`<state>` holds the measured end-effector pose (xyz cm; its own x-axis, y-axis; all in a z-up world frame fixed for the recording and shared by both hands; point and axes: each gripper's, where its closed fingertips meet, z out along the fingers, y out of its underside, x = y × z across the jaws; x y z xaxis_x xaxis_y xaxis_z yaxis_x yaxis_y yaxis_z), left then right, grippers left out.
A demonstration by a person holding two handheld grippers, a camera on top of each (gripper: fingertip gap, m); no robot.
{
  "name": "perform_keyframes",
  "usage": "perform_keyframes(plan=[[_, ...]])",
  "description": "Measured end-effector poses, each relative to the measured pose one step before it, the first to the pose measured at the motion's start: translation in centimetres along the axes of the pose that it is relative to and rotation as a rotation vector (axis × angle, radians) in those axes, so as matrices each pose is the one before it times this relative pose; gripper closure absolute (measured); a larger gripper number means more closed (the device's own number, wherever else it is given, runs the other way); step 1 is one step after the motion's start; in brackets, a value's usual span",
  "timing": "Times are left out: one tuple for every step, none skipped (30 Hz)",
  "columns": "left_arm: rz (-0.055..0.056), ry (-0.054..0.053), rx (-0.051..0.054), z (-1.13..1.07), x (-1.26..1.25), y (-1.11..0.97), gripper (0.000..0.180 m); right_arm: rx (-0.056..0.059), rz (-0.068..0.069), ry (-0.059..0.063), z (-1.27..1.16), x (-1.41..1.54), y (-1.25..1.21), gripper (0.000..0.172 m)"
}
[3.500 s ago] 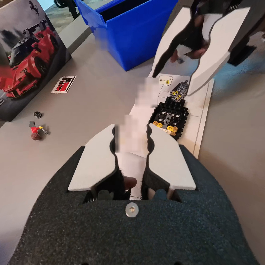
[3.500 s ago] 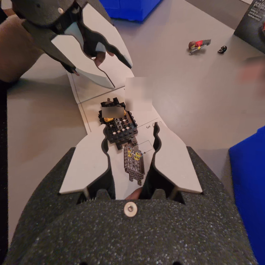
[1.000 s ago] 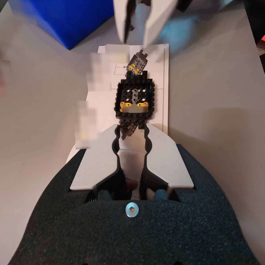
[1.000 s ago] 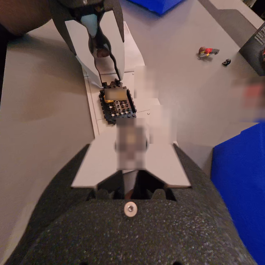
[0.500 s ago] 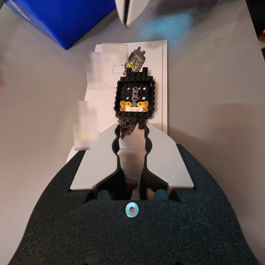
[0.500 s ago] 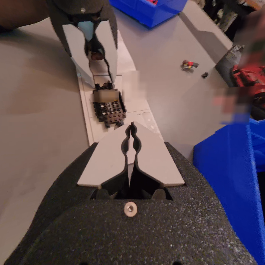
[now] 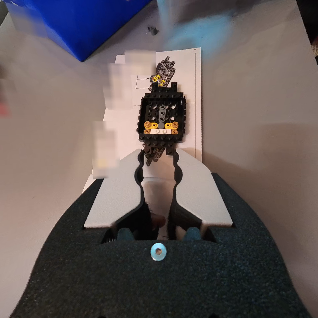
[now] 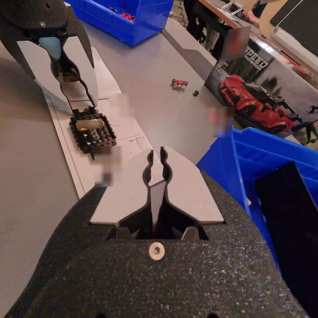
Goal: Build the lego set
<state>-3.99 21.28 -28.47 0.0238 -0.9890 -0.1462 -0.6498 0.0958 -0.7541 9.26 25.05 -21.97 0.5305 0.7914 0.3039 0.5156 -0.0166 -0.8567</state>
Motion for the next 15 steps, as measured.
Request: perform_keyframes(plan=[[-0.0012,0.0003,0.0028,-0.035,-0.013,-0.024,0.149,0.0109,-0.0048,0.0129,-0.158,0.179,-0.212,0.166],[-0.0023,0.0003,0.0003,-0.022,-0.013,-0.004,0.149,0.0055,-0.0007,0.0156,-0.134,0.229,-0.123,0.167],[-0.0030,0.0009,-0.0001,-0.011,0.010,-0.012,0.149,-0.0002,0.0053,0.0148,-0.085,0.249,-0.029,0.166],[-0.0020,0.0003,-0.0009,0.005,-0.003,-0.008,0.149,-0.0013,0.0093,0.0056,-0.036,0.134,0.018,0.161],[-0.0003,-0.0012,-0.0012,0.015,-0.023,-0.003,0.149,0.0003,0.0085,-0.0001,-0.006,0.051,0.018,0.155],[0.0009,0.0002,-0.0004,0.017,0.008,-0.001,0.149,0.0031,0.0064,0.0058,0.001,0.114,-0.024,0.149],[0.0009,0.0005,0.0007,-0.012,0.018,-0.011,0.150,0.0026,0.0054,0.0065,0.018,0.099,-0.015,0.144],[0.0002,-0.0003,0.0020,-0.021,-0.010,-0.035,0.150,-0.0020,0.0042,-0.0014,0.029,-0.006,0.032,0.142],[-0.0007,-0.0005,0.0023,-0.039,-0.017,-0.020,0.150,-0.0060,0.0018,-0.0061,0.031,-0.076,0.097,0.142],[-0.0016,0.0003,0.0017,-0.036,-0.018,-0.002,0.151,-0.0092,-0.0044,-0.0119,0.006,-0.184,0.147,0.153],[-0.0021,-0.0009,0.0005,-0.023,-0.037,0.023,0.151,-0.0103,-0.0108,-0.0234,-0.009,-0.360,0.138,0.167],[-0.0015,-0.0019,-0.0009,-0.026,-0.044,0.034,0.151,-0.0098,-0.0093,-0.0160,0.026,-0.271,0.082,0.169],[-0.0004,-0.0015,-0.0011,-0.007,-0.036,0.030,0.151,-0.0103,-0.0052,0.0045,0.027,0.014,0.077,0.170],[0.0000,-0.0011,0.0001,0.000,-0.014,-0.001,0.151,-0.0094,-0.0041,-0.0014,0.028,-0.054,0.061,0.170],[0.0006,0.0001,0.0001,0.007,0.007,-0.008,0.151,-0.0058,-0.0026,-0.0129,0.040,-0.214,0.055,0.170]])
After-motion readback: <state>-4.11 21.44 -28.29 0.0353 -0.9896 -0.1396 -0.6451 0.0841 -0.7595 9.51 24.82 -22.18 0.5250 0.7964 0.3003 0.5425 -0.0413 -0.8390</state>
